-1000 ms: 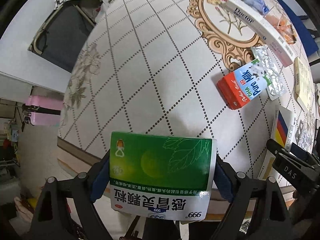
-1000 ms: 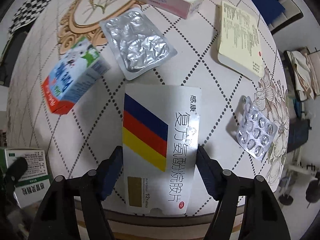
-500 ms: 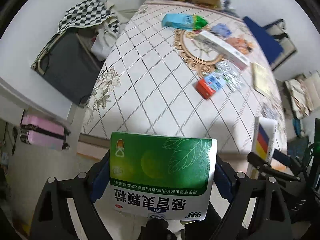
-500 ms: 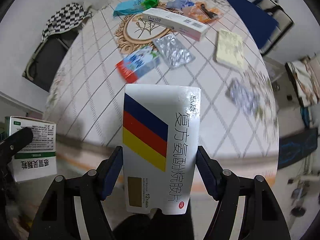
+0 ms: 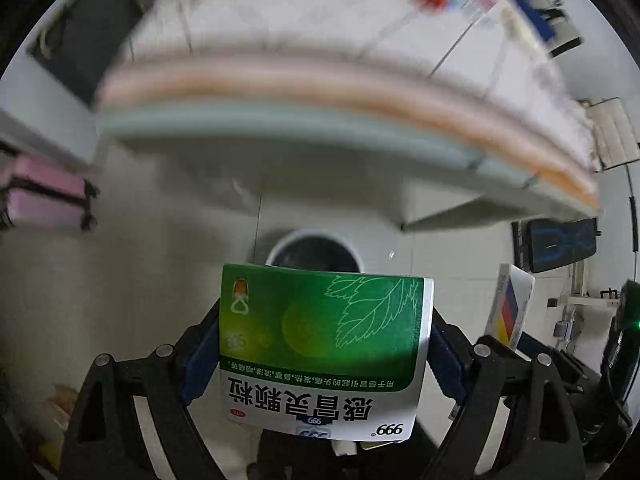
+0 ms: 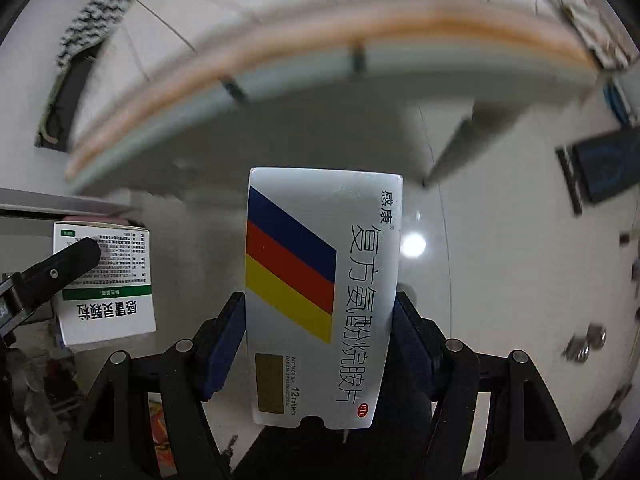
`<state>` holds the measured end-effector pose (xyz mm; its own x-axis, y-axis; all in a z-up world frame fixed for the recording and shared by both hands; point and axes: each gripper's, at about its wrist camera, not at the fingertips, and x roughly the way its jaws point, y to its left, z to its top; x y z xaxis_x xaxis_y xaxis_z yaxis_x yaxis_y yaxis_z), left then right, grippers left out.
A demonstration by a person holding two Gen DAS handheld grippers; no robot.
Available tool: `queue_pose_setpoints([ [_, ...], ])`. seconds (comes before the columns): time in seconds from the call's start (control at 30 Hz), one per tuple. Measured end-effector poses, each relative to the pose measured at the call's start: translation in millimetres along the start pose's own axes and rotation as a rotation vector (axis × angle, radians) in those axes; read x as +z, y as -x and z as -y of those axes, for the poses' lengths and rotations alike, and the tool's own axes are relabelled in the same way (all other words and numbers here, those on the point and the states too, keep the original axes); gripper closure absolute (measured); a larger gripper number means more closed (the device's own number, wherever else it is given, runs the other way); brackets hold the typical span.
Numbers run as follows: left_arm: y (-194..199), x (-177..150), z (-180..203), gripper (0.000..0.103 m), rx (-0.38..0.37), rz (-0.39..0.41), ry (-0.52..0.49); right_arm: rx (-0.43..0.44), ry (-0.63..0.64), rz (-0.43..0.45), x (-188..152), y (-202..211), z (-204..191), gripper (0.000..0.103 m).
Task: Collect trash
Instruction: 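Carry both boxes down to the trash bin while both tools release them inside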
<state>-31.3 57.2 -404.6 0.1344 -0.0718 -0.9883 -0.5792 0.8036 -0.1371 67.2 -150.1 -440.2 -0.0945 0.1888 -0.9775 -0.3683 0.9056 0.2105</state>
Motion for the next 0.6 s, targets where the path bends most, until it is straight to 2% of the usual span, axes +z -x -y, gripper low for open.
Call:
queue_pose_setpoints([
  [0.2,-158.0,-8.7,-25.0,0.014,-0.1,-0.143,0.077,0.062,-0.092,-0.084,-8.6,-139.1,42.1,0.029],
  [0.3,-222.2,-8.1,-36.3,0.011,-0.12,-0.164,0.114,0.102,-0.115,-0.107,-6.2,-204.5,55.9,0.029],
  [0.33,-242.2,-6.6,-37.0,0.006,-0.12,-0.17,0.116,0.113,-0.115,-0.114,-4.2,-225.4,58.6,0.029],
  [0.4,-271.4,-9.9,-42.8,0.001,-0.107,-0.172,0.118,0.149,-0.114,-0.128,0.2,-273.2,64.7,0.029],
  [0.5,-294.4,-18.8,-48.3,0.001,-0.08,-0.178,0.118,0.194,-0.115,-0.169,4.1,-321.9,69.7,0.028],
  [0.57,-301.6,-21.5,-50.3,0.001,-0.032,-0.17,0.107,0.205,-0.1,-0.177,4.3,-347.3,73.2,0.0],
  [0.6,-299.2,-23.1,-53.6,0.001,-0.012,-0.163,0.1,0.211,-0.092,-0.165,4.4,-352.8,73.0,0.0],
])
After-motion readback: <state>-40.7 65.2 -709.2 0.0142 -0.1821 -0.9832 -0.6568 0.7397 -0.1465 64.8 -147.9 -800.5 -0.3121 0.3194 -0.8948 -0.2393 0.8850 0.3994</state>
